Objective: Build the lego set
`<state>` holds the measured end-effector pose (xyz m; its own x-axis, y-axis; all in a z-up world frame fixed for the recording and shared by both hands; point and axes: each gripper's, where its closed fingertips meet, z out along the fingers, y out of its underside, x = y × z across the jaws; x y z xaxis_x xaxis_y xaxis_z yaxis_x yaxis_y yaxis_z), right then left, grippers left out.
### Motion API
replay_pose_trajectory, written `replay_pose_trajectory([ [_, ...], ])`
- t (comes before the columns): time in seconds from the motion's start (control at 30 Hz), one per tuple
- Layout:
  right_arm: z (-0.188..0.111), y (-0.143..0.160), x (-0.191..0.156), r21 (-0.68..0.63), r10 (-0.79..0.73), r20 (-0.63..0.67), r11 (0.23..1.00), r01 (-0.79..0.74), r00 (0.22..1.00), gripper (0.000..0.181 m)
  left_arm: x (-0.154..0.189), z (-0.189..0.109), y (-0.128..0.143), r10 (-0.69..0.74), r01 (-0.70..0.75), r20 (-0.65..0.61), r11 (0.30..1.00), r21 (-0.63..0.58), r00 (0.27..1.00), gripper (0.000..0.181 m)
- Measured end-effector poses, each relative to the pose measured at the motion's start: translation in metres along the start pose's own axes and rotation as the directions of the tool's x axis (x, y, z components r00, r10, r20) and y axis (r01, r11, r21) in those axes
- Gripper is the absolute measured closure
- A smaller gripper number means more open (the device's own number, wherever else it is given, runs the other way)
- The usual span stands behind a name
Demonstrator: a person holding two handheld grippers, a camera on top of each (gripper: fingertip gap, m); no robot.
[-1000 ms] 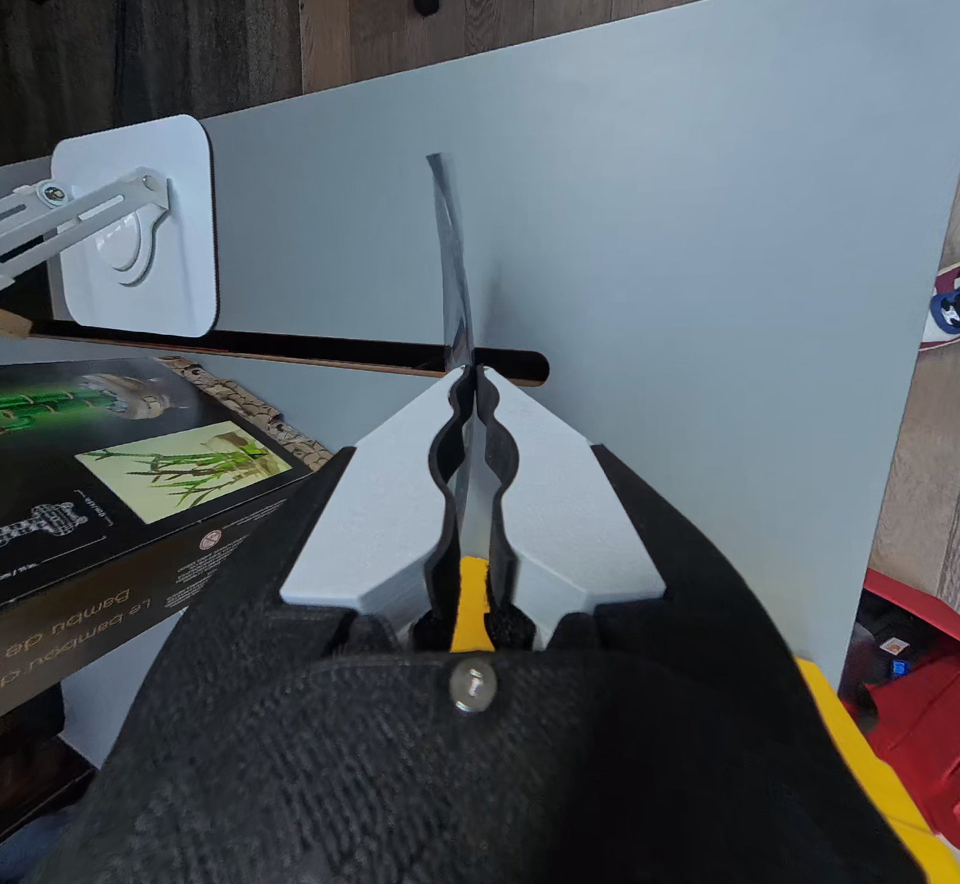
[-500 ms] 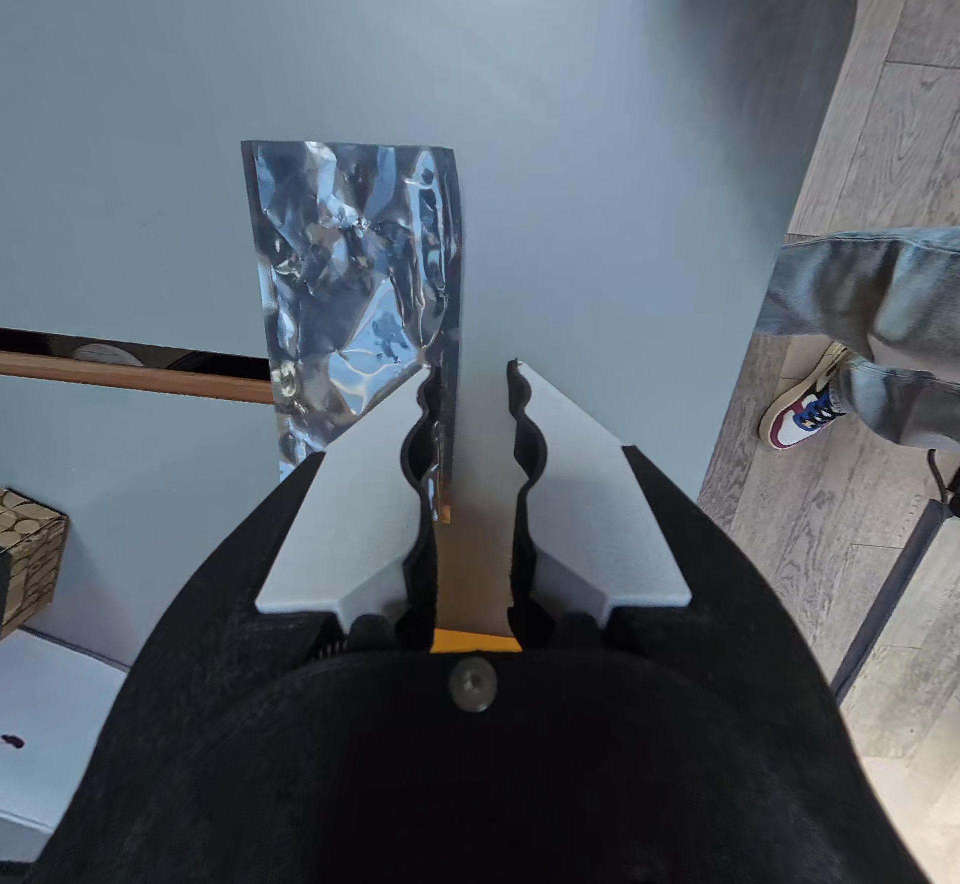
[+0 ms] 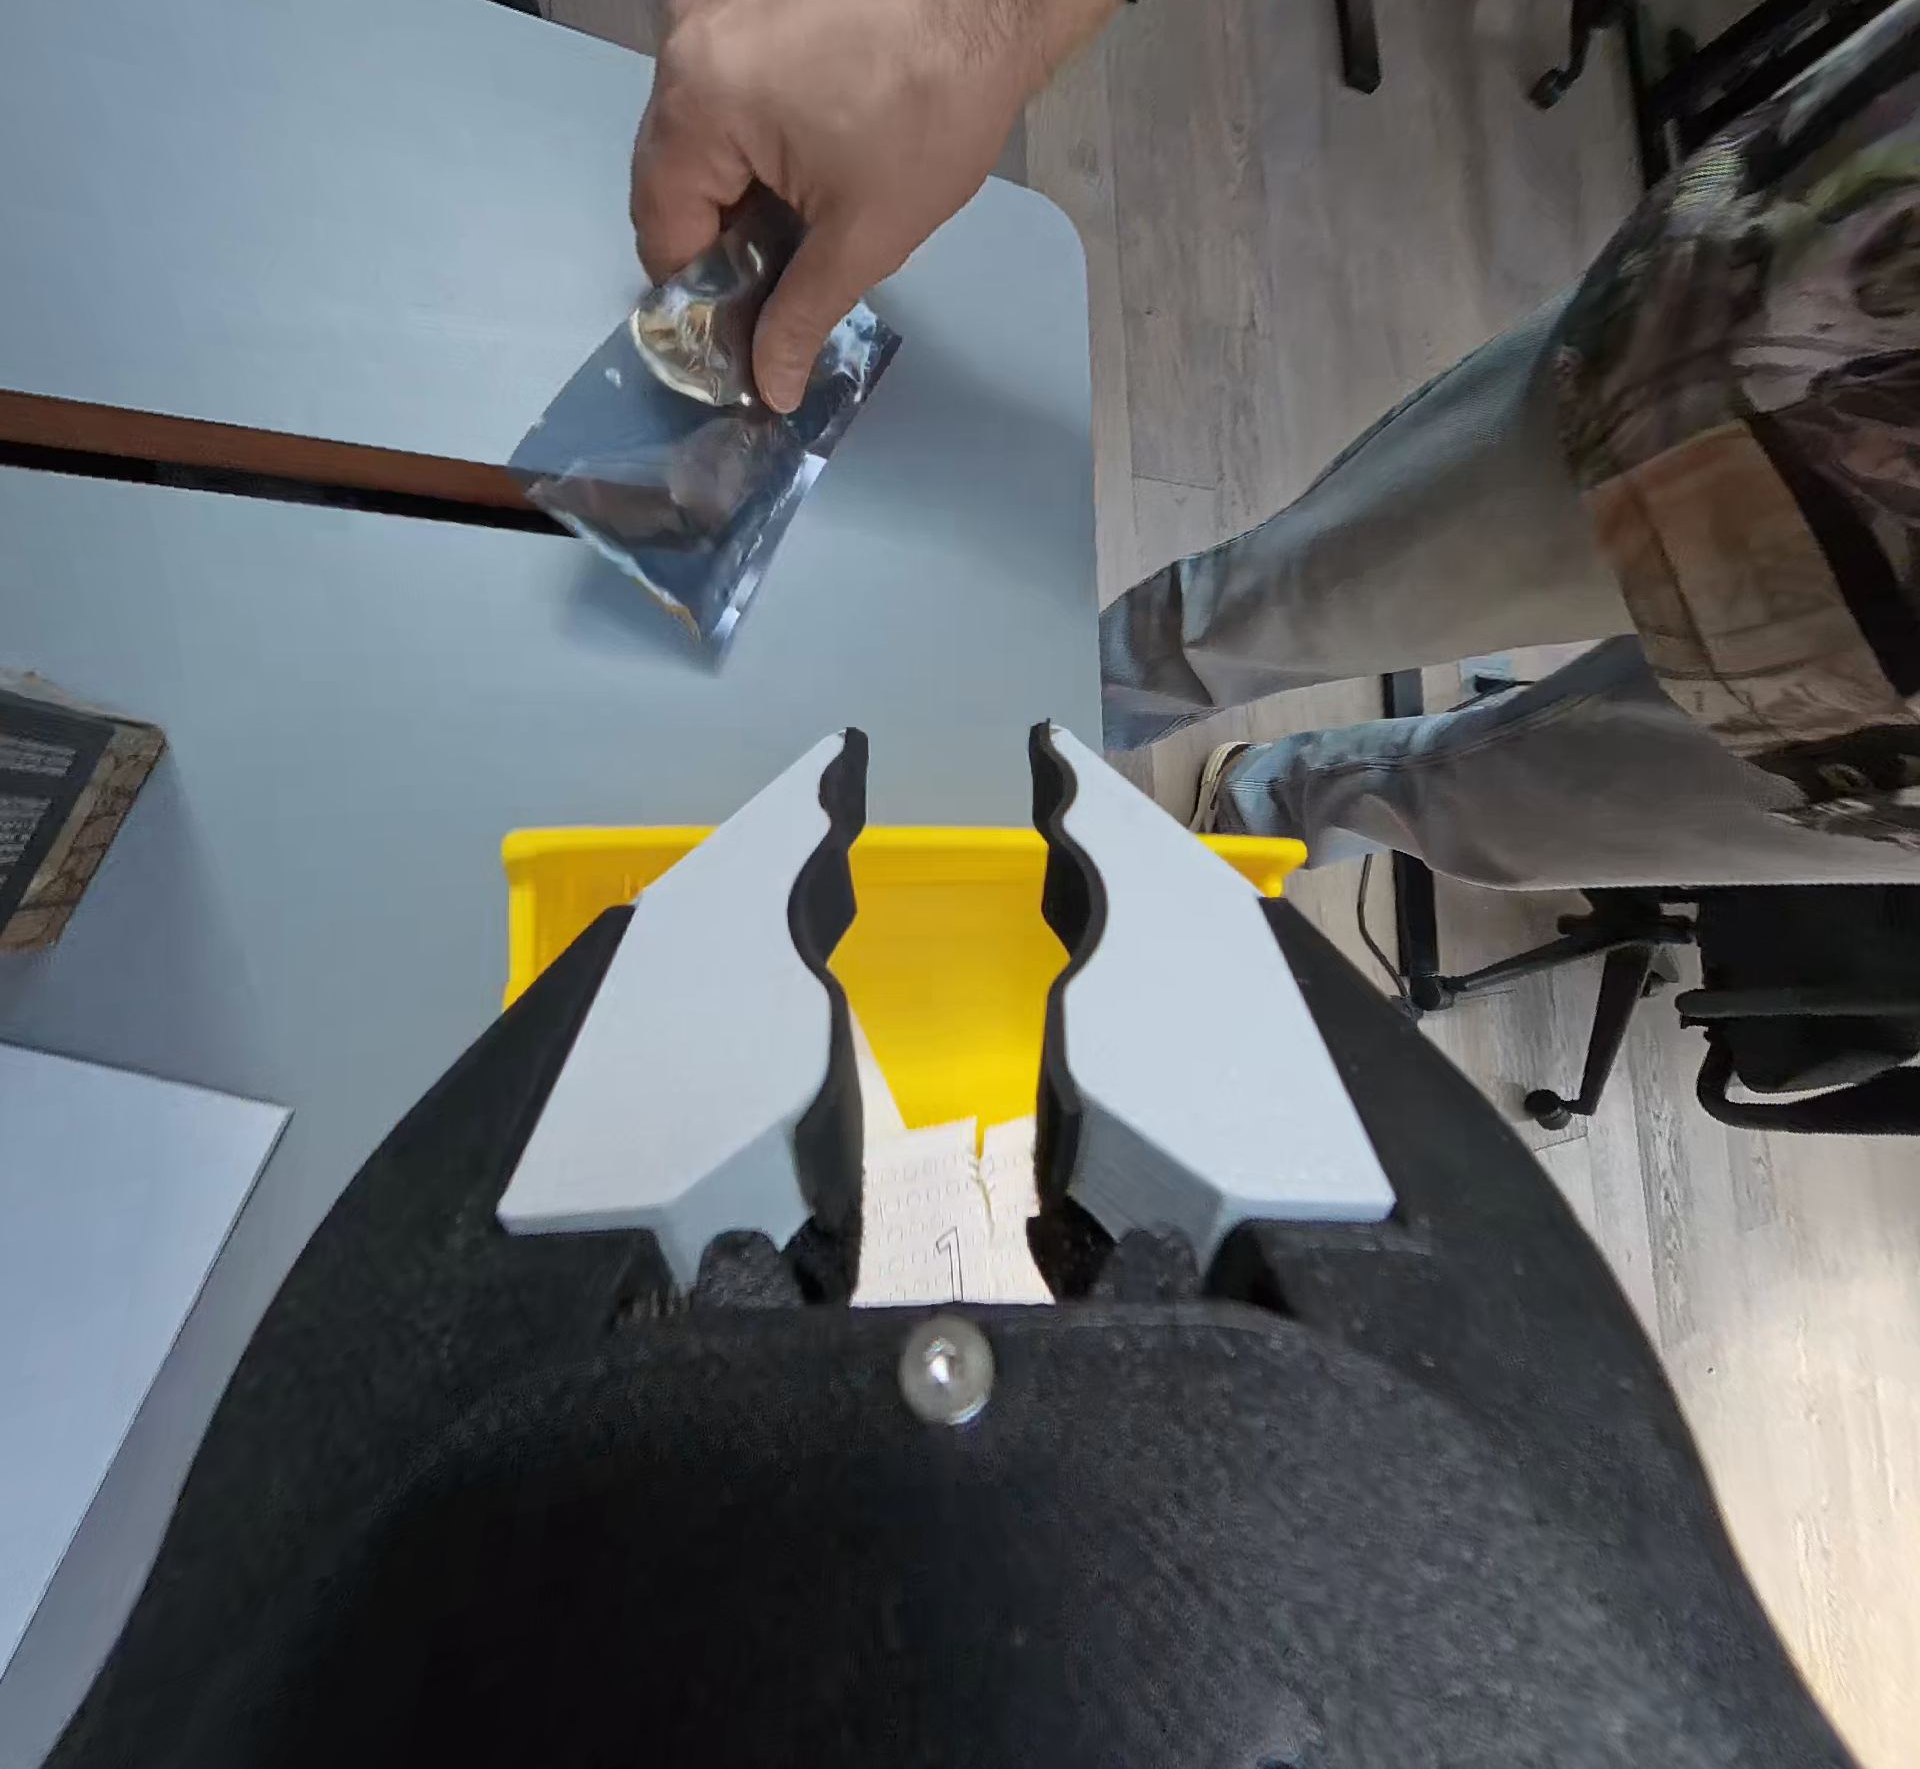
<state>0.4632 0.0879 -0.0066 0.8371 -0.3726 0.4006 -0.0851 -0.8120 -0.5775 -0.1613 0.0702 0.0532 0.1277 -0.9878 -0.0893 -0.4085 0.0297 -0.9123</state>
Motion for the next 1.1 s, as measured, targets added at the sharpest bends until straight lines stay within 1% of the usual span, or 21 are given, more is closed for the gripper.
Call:
replay_pose_trajectory([
  [0.03,-0.022,0.007,0.000,0.036,-0.003,-0.039,0.999,0.004,0.999,0.146,0.001,-0.001,-0.001,0.010,-0.010,0.004,1.000,0.011,1.000,0.150],
  [0.13,-0.096,0.024,-0.015,0.201,-0.006,-0.150,0.979,0.037,0.989,0.144,0.006,0.002,-0.002,0.032,-0.032,0.014,0.998,0.045,0.999,0.145],
  [0.2,-0.145,0.039,-0.040,0.302,0.010,-0.174,0.952,0.044,0.985,0.144,0.008,0.008,-0.001,0.036,-0.037,0.030,0.998,0.055,0.999,0.141],
  [0.3,-0.211,0.061,-0.083,0.400,-0.008,-0.234,0.910,0.104,0.972,0.144,0.007,0.019,-0.003,0.024,-0.031,0.083,0.996,0.085,0.996,0.137],
  [0.37,-0.245,0.073,-0.114,0.445,-0.019,-0.255,0.885,0.135,0.967,0.144,0.004,0.026,-0.004,-0.001,-0.012,0.130,0.995,0.100,0.992,0.134],
  [0.47,-0.280,0.087,-0.154,0.487,-0.039,-0.268,0.856,0.171,0.963,0.144,-0.003,0.034,-0.004,-0.046,0.022,0.220,0.993,0.113,0.975,0.126],
  [0.53,-0.294,0.090,-0.175,0.505,-0.058,-0.253,0.843,0.183,0.966,0.144,-0.006,0.037,-0.001,-0.064,0.037,0.272,0.994,0.103,0.960,0.117],
  [0.67,-0.305,0.091,-0.189,0.501,-0.088,-0.255,0.840,0.209,0.963,0.142,0.004,0.032,-0.003,-0.074,0.045,0.265,0.992,0.114,0.961,0.116],
  [0.77,-0.304,0.093,-0.192,0.495,-0.096,-0.252,0.842,0.213,0.963,0.142,0.003,0.022,-0.001,-0.062,0.033,0.284,0.994,0.106,0.957,0.116],
  [0.87,-0.297,0.094,-0.199,0.489,-0.106,-0.222,0.848,0.204,0.969,0.142,0.000,0.016,0.007,-0.080,0.054,0.280,0.994,0.098,0.957,0.116],
  [0.9,-0.292,0.095,-0.205,0.489,-0.112,-0.182,0.851,0.189,0.977,0.141,-0.001,0.016,0.013,-0.087,0.066,0.274,0.994,0.084,0.958,0.116],
  [0.93,-0.285,0.097,-0.214,0.488,-0.119,-0.113,0.858,0.159,0.986,0.138,-0.001,0.016,0.021,-0.093,0.079,0.264,0.995,0.062,0.960,0.116],
  [1.0,-0.272,0.101,-0.243,0.494,-0.155,0.107,0.865,0.083,0.982,0.127,0.002,0.018,0.042,-0.104,0.108,0.239,0.994,-0.005,0.965,0.115],
  [1.03,-0.267,0.105,-0.259,0.494,-0.175,0.212,0.868,0.048,0.962,0.121,0.005,0.019,0.055,-0.103,0.115,0.223,0.992,-0.043,0.969,0.116],
  [1.1,-0.263,0.111,-0.292,0.514,-0.243,0.384,0.858,0.013,0.891,0.115,0.009,0.020,0.080,-0.097,0.123,0.209,0.985,-0.118,0.973,0.117],
])
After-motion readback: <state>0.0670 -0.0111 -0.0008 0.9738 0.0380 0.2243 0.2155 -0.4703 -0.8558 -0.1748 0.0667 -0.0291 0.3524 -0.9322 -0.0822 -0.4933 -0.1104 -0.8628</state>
